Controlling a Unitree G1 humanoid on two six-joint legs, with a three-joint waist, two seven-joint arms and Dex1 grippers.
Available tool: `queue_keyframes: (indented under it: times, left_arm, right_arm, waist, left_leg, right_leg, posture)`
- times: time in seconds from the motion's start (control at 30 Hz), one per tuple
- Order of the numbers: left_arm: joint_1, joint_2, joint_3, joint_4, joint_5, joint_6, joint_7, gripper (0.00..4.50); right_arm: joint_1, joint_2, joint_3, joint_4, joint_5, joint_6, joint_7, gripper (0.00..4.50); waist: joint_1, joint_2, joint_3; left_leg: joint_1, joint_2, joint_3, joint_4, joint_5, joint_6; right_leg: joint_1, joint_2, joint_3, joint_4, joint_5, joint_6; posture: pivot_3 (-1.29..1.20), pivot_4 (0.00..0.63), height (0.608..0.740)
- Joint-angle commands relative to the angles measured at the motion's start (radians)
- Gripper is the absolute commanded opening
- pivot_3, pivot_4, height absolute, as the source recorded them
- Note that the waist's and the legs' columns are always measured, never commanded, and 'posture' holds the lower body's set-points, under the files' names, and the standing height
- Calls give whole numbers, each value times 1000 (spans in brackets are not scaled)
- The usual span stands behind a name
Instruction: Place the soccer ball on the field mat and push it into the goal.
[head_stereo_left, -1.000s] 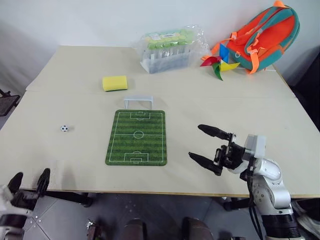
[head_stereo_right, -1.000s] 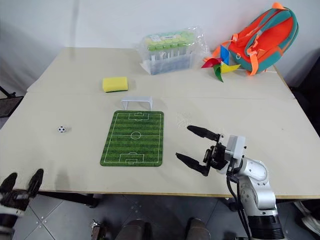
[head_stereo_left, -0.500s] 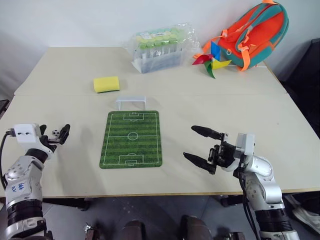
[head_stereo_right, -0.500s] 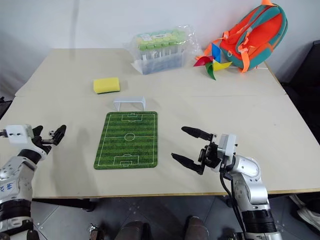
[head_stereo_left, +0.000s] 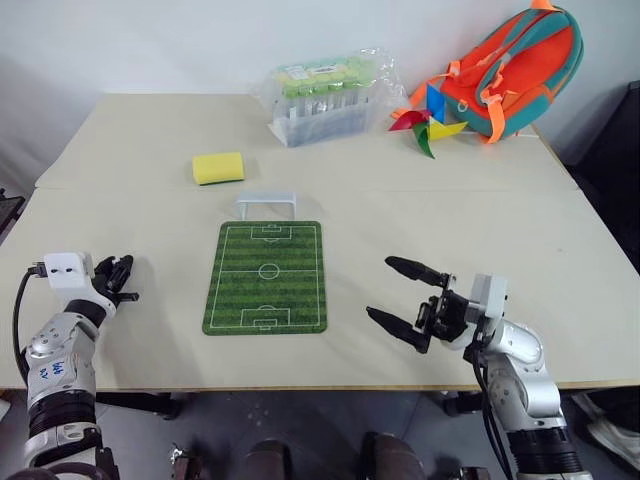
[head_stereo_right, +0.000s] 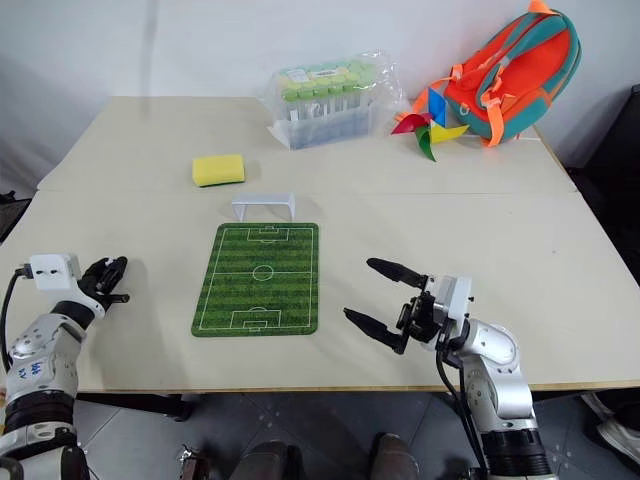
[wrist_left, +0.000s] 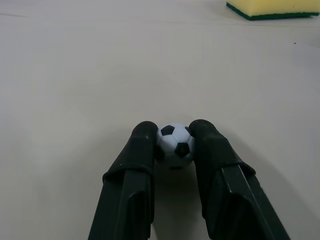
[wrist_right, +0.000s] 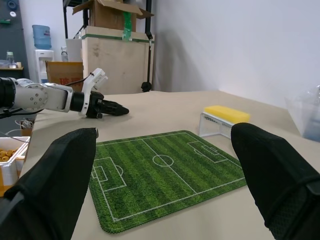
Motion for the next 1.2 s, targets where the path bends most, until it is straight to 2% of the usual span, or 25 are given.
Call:
queue_keyframes:
  times: [0.03, 0.13, 0.27, 0.47, 0.57, 0.7, 0.97, 1.2]
  left_arm:
    - [-9, 11, 27, -20, -31, -46, -42, 858]
    - [-3, 16, 27, -104, -105, -49, -182, 858]
    - [101, 116, -192, -450, -211, 51, -678, 858]
    - [99, 143, -395, -541, -135, 13, -909, 858]
    - [69, 120, -474, -458, -46, -78, -951, 858]
    - [11, 71, -508, -332, 20, -186, -942, 858]
    - [-48, 7, -518, -201, 69, -284, -917, 858]
    - [-67, -4, -514, -156, 68, -295, -912, 858]
  right_arm:
    - [13, -11, -7, -54, 14, -15, 8, 4500]
    - [24, -50, -25, -65, 37, -2, 47, 4500]
    - [67, -284, -55, -7, 57, -13, 350, 4500]
    - [96, -322, -81, 36, 65, -46, 411, 4500]
    - [99, -299, -76, 12, 62, -50, 370, 4500]
    - [111, -280, -66, -36, 55, -41, 318, 4500]
    - [156, -270, -65, -110, 55, -12, 241, 4500]
    - [171, -265, -57, -144, 52, 3, 206, 4500]
  waist:
    - [0, 0, 0]
    - [2, 0, 0]
    - [5, 0, 0]
    - [-1, 1, -1]
    - [-1, 1, 0]
    - [5, 1, 0]
    - [26, 1, 0]
    - [26, 1, 0]
  left_leg:
    - [0, 0, 0, 0, 0, 0]
    - [-1, 0, 0, 0, 0, 0]
    - [-1, -1, 0, 1, -1, 1]
    - [2, 0, 2, 0, -1, 1]
    - [3, 0, 5, 1, -1, 1]
    - [4, 0, 5, 2, -1, 1]
    - [2, 0, 5, 4, -1, 2]
    - [0, 0, 5, 11, -2, 4]
  right_leg:
    - [0, 0, 0, 0, 0, 0]
    - [0, 0, 0, 0, 0, 0]
    - [0, -1, 0, -1, 0, 0]
    - [2, 0, 1, -1, 0, 0]
    - [1, 0, 3, -1, 0, 1]
    - [2, 0, 4, 0, 0, 1]
    - [2, 0, 4, 0, 1, 1]
    - [2, 0, 4, 1, 2, 3]
  posture:
    - [0, 150, 740]
    - [0, 150, 740]
    - [0, 150, 740]
    - [0, 150, 740]
    - [0, 150, 740]
    - [0, 150, 740]
    - [0, 150, 740]
    - [0, 150, 740]
